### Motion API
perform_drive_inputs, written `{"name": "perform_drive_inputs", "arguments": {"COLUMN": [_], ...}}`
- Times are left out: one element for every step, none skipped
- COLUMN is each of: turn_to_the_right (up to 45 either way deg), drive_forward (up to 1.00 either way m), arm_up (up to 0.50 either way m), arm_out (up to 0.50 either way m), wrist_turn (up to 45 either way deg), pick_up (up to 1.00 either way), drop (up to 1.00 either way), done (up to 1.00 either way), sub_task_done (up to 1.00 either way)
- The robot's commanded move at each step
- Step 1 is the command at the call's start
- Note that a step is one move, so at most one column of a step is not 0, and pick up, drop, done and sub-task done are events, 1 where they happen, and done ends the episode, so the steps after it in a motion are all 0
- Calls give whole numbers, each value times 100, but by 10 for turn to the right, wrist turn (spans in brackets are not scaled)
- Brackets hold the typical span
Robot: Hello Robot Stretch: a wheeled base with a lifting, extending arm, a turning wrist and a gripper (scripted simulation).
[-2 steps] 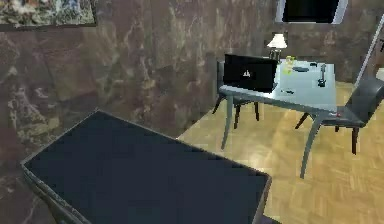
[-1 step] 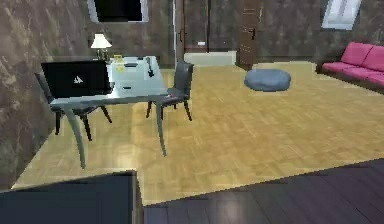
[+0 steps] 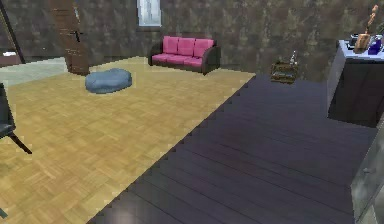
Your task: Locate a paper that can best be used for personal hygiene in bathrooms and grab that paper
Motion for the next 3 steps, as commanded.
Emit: {"name": "perform_drive_inputs", "arguments": {"turn_to_the_right": [240, 30, 0], "drive_forward": [0, 0, 30], "arm_up": [0, 0, 0], "arm_out": [0, 0, 0], "wrist_turn": [0, 0, 0], "pick_up": [0, 0, 0], "drop": [0, 0, 0], "done": [0, 0, 0], "sub_task_done": [0, 0, 0]}}
